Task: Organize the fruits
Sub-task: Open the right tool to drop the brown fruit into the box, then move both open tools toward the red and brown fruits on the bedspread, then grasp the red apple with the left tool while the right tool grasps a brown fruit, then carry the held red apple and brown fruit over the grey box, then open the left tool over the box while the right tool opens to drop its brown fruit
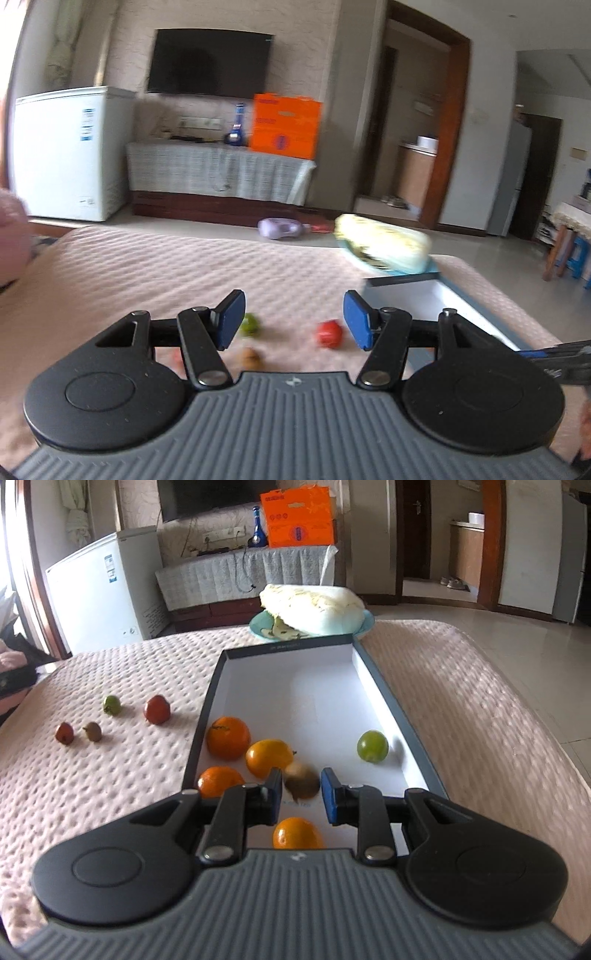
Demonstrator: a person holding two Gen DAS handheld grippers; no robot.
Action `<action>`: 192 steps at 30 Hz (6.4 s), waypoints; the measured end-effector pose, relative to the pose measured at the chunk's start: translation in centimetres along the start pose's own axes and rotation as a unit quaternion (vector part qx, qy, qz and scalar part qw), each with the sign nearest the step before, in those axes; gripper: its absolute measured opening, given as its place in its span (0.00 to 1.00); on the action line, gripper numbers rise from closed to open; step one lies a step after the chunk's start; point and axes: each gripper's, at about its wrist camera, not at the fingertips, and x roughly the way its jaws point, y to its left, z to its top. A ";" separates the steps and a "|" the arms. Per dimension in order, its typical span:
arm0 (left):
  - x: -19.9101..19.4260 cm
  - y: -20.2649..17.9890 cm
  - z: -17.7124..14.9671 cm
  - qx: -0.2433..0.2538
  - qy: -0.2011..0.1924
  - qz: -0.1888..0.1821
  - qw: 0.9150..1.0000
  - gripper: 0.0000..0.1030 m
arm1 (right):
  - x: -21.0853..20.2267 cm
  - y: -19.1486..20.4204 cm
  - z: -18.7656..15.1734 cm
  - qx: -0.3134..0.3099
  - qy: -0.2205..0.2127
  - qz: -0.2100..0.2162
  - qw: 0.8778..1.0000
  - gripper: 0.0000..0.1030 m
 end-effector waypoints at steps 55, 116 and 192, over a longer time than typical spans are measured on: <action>3.8 8.6 -2.4 -0.003 0.102 0.115 0.988 0.63 | 6.5 18.5 0.2 -0.113 0.002 0.182 0.977 0.43; 8.0 4.4 -0.3 -0.001 0.092 -0.009 0.996 0.35 | 1.4 16.8 1.1 -0.144 -0.016 0.176 0.974 0.26; 11.4 -12.6 0.1 0.012 0.055 -0.136 0.989 0.48 | -0.8 3.4 0.6 -0.022 -0.023 0.021 0.999 0.49</action>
